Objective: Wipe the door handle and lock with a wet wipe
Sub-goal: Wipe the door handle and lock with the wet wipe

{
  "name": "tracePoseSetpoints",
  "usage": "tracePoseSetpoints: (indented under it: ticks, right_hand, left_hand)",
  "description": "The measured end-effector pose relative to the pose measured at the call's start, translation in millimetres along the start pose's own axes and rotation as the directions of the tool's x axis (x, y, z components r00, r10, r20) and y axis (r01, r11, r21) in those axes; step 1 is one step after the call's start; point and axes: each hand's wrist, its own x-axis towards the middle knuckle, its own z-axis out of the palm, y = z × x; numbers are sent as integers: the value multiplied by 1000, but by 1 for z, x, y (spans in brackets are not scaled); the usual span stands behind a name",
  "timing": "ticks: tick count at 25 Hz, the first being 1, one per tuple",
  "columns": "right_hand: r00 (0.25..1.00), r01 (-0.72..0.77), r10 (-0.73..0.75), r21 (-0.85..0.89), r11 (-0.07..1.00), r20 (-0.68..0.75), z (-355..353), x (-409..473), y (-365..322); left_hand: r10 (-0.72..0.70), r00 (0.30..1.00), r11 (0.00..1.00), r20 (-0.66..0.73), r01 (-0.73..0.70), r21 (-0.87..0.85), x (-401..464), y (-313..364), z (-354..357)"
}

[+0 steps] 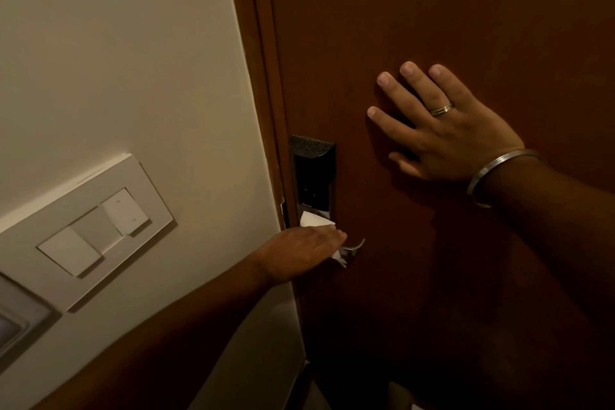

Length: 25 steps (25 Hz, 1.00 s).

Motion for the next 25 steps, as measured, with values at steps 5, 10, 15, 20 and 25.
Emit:
tracePoseSetpoints:
  ticks: [5,10,15,20,25]
  right_hand:
    - [1000,14,-14,-17,1000,5,1,0,1]
    - [1000,21,-21,-24,1000,12,1,0,-1]
    - [1000,3,-3,-12,1000,4,-2,0,0]
    - [1000,5,-5,-20,1000,10,-1,0,-1]
    - [1000,15,-15,-28,999,18,-1,0,-2]
  left_hand:
    - [-220,970,976,-104,219,-23,-6,-31,-14]
    - [-77,997,990,4,76,118,-2,-6,-9]
    - [-187,982,980,-7,186,-65,31,59,22]
    - [-213,976,976,-38,214,43,-2,-1,3]
    - [-219,975,972,19,217,88,-5,-31,-23]
